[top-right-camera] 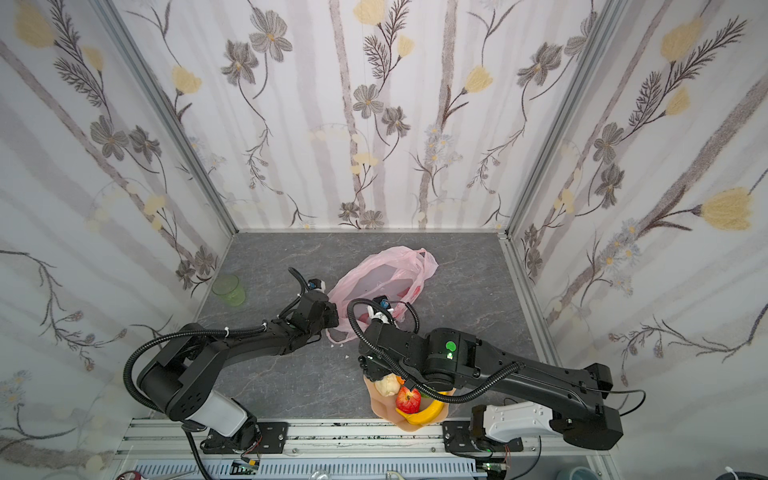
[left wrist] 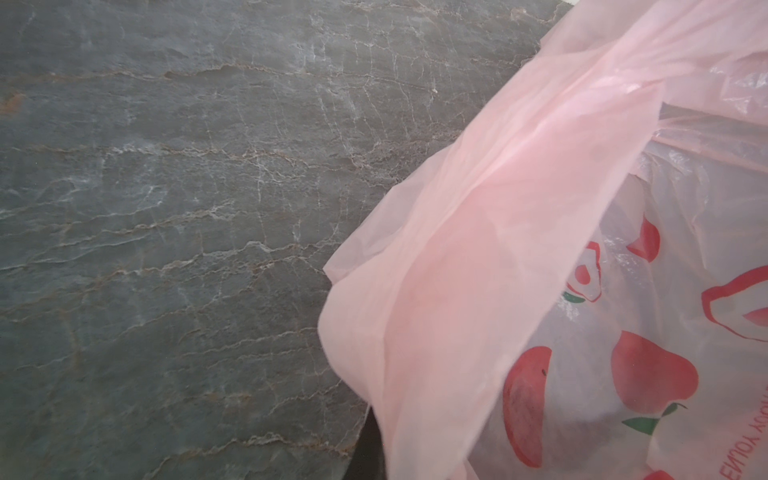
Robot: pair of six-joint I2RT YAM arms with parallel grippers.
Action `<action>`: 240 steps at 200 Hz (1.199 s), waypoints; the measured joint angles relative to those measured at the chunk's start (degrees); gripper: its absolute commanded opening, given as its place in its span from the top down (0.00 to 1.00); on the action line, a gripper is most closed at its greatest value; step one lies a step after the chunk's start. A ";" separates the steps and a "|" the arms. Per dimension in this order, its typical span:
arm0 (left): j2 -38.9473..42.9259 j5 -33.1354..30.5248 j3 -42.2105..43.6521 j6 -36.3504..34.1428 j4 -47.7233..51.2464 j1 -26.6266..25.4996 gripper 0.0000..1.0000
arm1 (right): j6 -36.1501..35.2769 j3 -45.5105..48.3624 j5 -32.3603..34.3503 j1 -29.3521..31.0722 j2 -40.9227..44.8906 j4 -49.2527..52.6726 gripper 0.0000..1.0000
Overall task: Take the fake fruits out of the plastic bag
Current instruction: 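Carry the grapes with the right gripper over the peach bowl, then lower the grapes into the bowl and open the right gripper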
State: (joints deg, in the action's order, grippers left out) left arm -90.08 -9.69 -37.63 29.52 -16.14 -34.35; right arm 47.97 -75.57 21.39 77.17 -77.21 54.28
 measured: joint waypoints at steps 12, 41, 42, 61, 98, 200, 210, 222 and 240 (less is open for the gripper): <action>0.00 0.00 -0.02 0.00 0.00 0.00 0.92 | 0.20 0.00 -0.02 0.37 0.11 -0.09 0.98; 0.04 0.00 -0.02 -0.07 0.00 0.02 0.92 | 1.03 0.94 0.79 0.50 0.24 -0.13 0.97; 0.04 0.00 -0.02 -0.07 0.00 0.02 0.92 | 1.03 1.01 0.87 0.50 0.24 -0.11 0.97; 0.15 -0.09 -0.02 -0.22 0.02 0.00 0.92 | 1.49 1.86 2.40 0.22 0.09 -0.11 0.96; 0.57 -0.15 -0.02 -0.22 0.04 0.00 0.92 | 2.14 4.15 4.44 -2.99 -0.20 -0.42 0.97; -0.24 -0.11 -0.24 -0.22 0.02 0.00 0.92 | 0.98 11.41 4.68 -10.99 -0.39 -5.57 0.98; -0.59 -0.11 -0.35 -0.22 0.00 0.00 0.92 | 0.98 12.31 4.61 -11.34 -0.52 -5.84 0.98; -0.87 -0.07 -0.42 -0.22 0.04 0.02 0.92 | 0.98 13.44 4.48 -11.80 -0.74 -5.90 0.98; -1.14 0.04 -0.55 -0.22 0.02 0.00 0.92 | 0.94 15.02 4.46 -12.37 -1.27 -6.14 0.98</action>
State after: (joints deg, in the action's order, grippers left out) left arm -91.22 -9.65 -38.17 29.30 -16.12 -34.35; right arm 48.90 -60.55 25.85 64.79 -78.48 48.14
